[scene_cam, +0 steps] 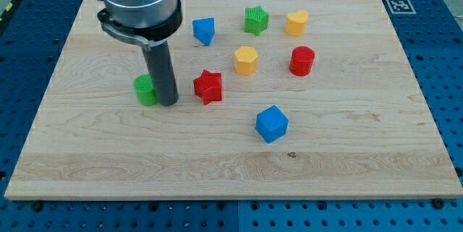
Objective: Move the red star to the green circle
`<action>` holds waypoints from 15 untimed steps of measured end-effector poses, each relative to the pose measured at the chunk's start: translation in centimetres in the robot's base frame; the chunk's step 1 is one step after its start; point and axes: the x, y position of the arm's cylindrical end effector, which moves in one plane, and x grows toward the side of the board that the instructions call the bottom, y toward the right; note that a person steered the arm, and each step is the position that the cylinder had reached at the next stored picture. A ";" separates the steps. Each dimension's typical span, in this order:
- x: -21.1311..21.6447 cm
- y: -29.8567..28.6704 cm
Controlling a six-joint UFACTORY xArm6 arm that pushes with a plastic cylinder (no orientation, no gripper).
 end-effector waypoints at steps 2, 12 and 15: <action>-2.3 -6.5; -1.1 9.4; -1.1 1.5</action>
